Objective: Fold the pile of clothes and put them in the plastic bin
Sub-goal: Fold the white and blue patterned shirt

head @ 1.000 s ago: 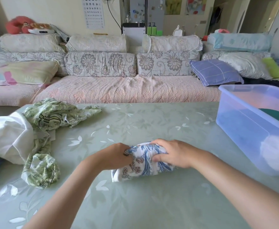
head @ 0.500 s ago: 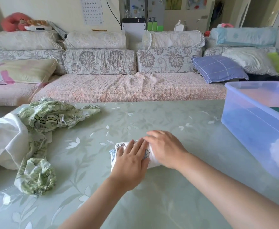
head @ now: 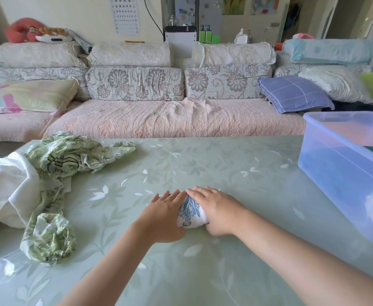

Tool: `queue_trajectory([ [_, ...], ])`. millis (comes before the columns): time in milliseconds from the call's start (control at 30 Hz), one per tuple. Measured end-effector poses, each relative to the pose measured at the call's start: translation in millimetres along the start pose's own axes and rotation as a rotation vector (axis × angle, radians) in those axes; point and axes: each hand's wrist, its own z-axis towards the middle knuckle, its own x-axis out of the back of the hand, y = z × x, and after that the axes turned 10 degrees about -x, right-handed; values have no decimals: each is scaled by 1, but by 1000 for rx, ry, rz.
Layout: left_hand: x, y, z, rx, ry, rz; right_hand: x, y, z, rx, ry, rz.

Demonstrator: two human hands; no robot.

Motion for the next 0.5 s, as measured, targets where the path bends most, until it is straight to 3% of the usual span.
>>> queue_trajectory([
  [233,2,2,22,-8,148,-36,-19,4,19,-24,221,-69],
  [400,6,8,26,1,185,120,-25,7,21,-39,311,-18],
  [500,14,11,22,-21,292,125,-11,8,13,-60,385,-25],
])
